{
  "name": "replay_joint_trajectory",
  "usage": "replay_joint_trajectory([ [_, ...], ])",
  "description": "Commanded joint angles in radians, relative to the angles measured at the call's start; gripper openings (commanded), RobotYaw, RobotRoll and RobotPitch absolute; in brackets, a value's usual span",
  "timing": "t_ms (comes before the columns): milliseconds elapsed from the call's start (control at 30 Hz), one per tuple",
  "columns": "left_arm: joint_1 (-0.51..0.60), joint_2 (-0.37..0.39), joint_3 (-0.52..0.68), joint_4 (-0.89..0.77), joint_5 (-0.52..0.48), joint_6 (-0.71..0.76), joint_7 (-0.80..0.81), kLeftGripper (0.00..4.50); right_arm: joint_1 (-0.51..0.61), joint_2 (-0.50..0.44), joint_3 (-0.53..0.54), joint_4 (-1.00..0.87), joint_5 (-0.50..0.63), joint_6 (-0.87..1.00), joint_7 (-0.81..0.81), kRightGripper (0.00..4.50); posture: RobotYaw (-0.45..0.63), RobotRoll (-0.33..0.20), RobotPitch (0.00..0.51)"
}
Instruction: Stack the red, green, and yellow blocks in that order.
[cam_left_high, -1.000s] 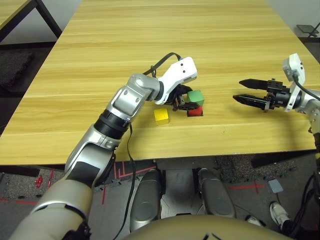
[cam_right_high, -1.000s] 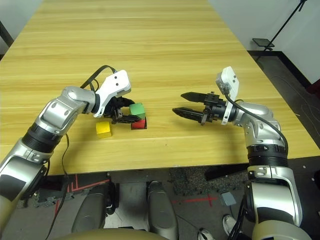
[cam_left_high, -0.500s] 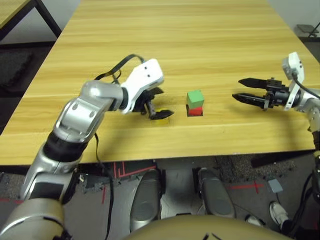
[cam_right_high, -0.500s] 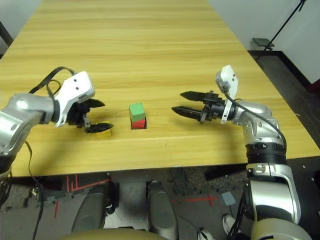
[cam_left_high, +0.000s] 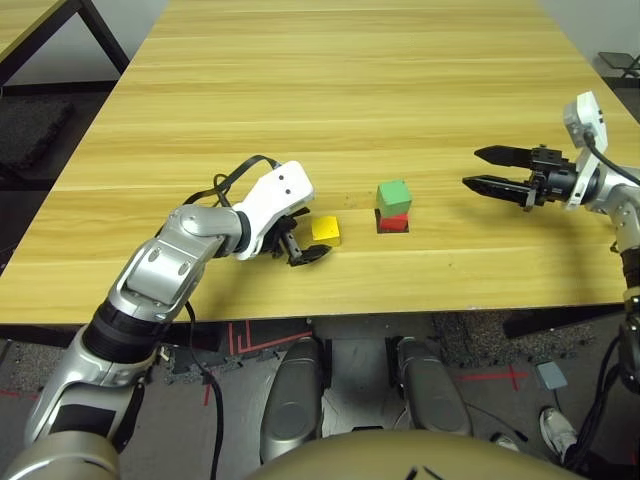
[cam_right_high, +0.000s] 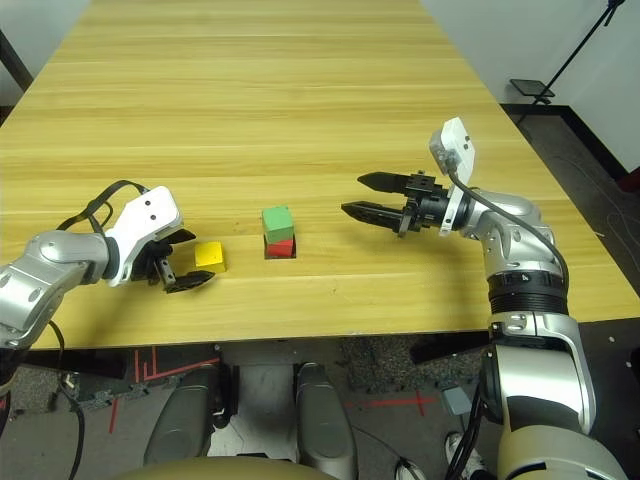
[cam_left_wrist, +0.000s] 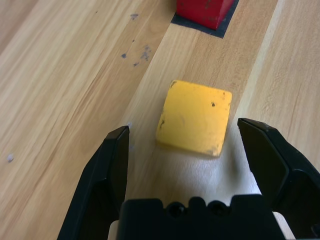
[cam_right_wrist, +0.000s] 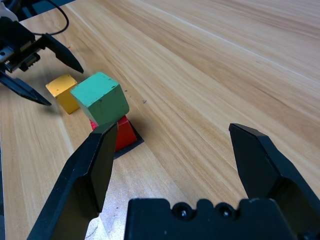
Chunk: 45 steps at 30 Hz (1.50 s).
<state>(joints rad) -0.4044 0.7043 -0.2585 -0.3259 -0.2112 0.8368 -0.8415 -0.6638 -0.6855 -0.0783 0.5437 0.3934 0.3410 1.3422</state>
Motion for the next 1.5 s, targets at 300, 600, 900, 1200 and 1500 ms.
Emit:
replay_joint_trajectory([
  [300,0.005,-0.024,-0.014,0.017,0.012,-0.037,0.017,2.21,0.020,0.013,0.003,-0.025,-0.004,0.005,-0.014,4.50,0.20,-0.048,0.108],
  [600,-0.292,-0.049,0.078,0.048,-0.089,0.148,-0.005,1.93,0.043,0.016,-0.005,-0.031,0.003,0.001,-0.020,4.50,0.21,-0.022,0.115],
  [900,-0.489,-0.151,0.014,0.082,-0.162,0.260,-0.008,1.93,0.073,0.016,-0.012,-0.072,0.013,0.022,-0.025,4.50,0.19,-0.016,0.122],
  [1200,-0.508,-0.225,-0.086,0.134,-0.145,0.235,0.005,1.93,0.113,0.007,-0.020,-0.122,0.026,0.049,-0.037,4.50,0.17,-0.015,0.136],
  [1500,-0.524,-0.253,-0.123,0.173,-0.133,0.209,0.008,1.93,0.134,0.011,-0.022,-0.153,0.034,0.070,-0.048,4.50,0.17,-0.010,0.151],
])
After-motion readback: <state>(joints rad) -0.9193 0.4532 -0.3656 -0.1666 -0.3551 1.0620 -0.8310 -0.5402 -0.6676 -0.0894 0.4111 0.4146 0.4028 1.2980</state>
